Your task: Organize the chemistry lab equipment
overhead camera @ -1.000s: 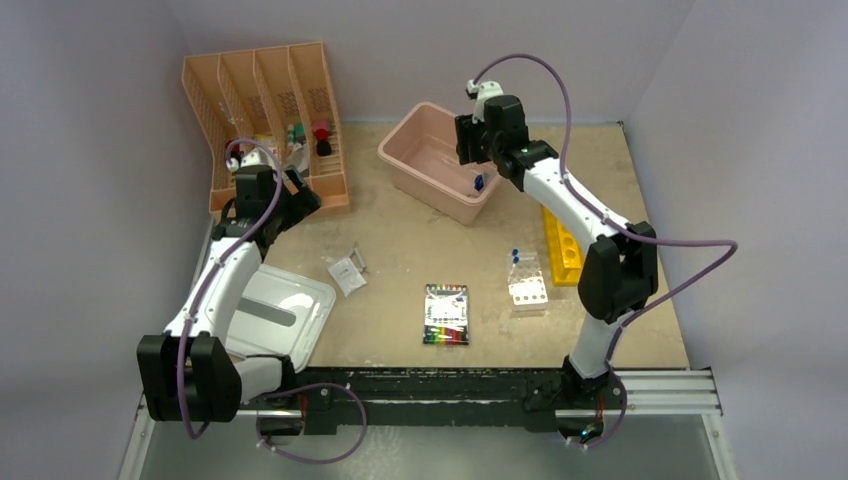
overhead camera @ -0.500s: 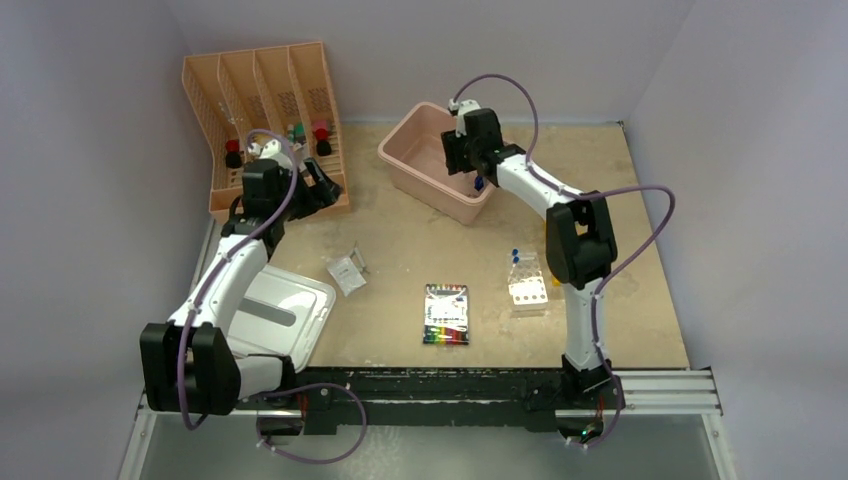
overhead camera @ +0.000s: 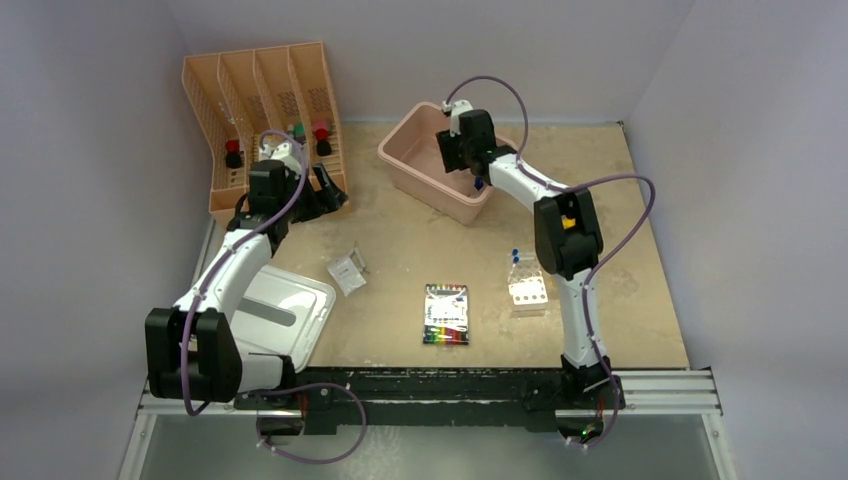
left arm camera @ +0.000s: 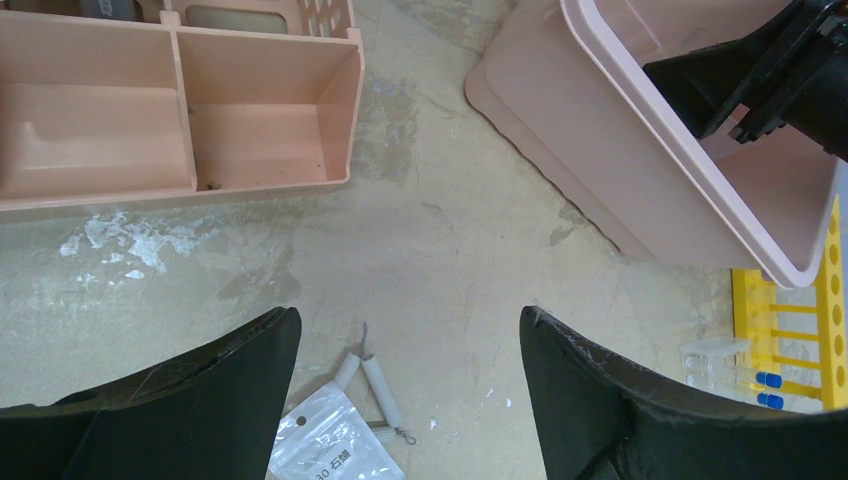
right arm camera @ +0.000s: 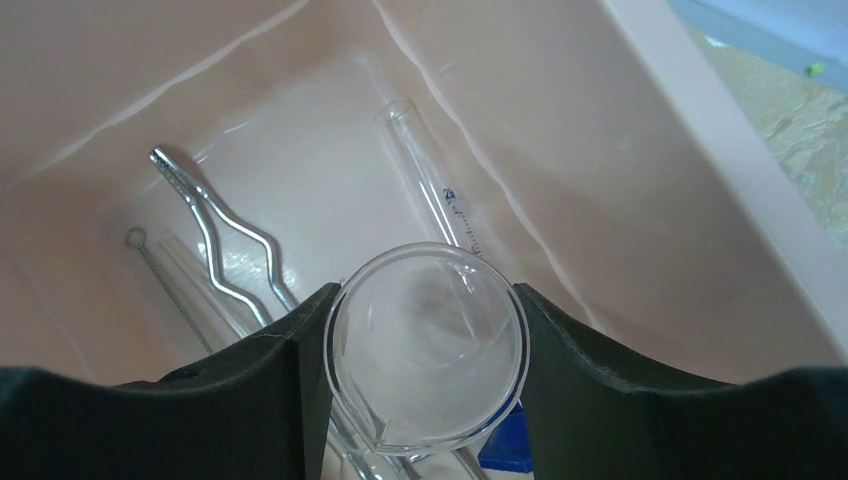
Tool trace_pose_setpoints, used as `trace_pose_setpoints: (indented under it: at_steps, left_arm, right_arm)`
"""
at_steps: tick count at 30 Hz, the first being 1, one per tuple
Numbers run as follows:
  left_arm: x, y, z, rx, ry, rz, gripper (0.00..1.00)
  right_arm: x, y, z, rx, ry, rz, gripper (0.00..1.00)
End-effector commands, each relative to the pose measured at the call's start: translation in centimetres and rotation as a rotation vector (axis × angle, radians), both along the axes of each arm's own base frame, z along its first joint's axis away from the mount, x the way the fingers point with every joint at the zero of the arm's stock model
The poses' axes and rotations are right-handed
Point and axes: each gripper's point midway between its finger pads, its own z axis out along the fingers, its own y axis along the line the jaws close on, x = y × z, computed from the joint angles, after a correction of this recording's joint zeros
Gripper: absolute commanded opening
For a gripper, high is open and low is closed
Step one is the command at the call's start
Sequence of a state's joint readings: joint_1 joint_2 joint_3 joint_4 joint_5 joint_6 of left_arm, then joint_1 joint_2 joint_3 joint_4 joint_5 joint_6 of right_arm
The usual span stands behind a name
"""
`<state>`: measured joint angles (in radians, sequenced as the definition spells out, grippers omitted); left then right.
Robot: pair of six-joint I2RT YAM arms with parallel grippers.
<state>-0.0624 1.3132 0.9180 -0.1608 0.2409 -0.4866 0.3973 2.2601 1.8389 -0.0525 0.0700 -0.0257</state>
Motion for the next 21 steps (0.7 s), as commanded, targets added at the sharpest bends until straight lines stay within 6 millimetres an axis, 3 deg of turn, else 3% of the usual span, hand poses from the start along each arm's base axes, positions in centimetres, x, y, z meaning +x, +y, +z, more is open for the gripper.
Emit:
trace_pose_setpoints:
  at_steps: [1,7,14,21]
  left_arm:
    - [0.9,-0.6,1.9,-0.01,-0.071,-0.027,0.8]
    - [0.7,-0.5,1.8,-0.003,-0.067,-0.021,0.8]
    - [1.0,-0.6,1.9,-0.013,-0.068,-0.018,0.79]
    - [0.8,-0.6,2.0,-0.01,-0.07,-0.019,0.79]
  right_arm:
    - [2.2,-1.5,1.7,-0.066,-0.095,-0.043,0.46]
    - [3.5,-2.4,2.1,-0.114,-0.156,-0.083,0.47]
    - [3.0,2.9,3.3,0.093,-0.135,0.129,0.47]
    - [3.5,4.0,2.8,0.157,-0.147,0.15,0.46]
